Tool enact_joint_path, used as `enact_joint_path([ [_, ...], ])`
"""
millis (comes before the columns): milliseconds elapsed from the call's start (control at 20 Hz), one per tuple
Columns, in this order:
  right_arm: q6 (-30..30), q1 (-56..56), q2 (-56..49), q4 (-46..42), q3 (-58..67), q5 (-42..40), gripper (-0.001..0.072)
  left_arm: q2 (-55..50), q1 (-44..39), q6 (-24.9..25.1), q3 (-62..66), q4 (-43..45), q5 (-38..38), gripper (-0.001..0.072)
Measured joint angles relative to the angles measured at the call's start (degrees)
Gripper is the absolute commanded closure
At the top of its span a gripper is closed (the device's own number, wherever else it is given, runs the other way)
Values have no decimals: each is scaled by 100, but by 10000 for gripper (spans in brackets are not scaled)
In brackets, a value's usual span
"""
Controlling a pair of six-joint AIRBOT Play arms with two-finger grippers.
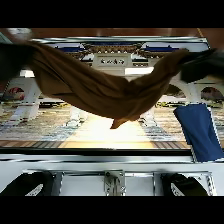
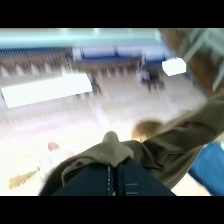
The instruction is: Fold the shirts.
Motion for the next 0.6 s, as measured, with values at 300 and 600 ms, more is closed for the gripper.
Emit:
enact_joint_path([
  [300, 378, 0, 953, -632, 393, -575, 659, 402, 234, -42, 514, 1010, -1349, 669],
  [600, 597, 0, 1012, -1410, 452, -605, 659, 592, 262, -282, -219, 1891, -3132, 669],
])
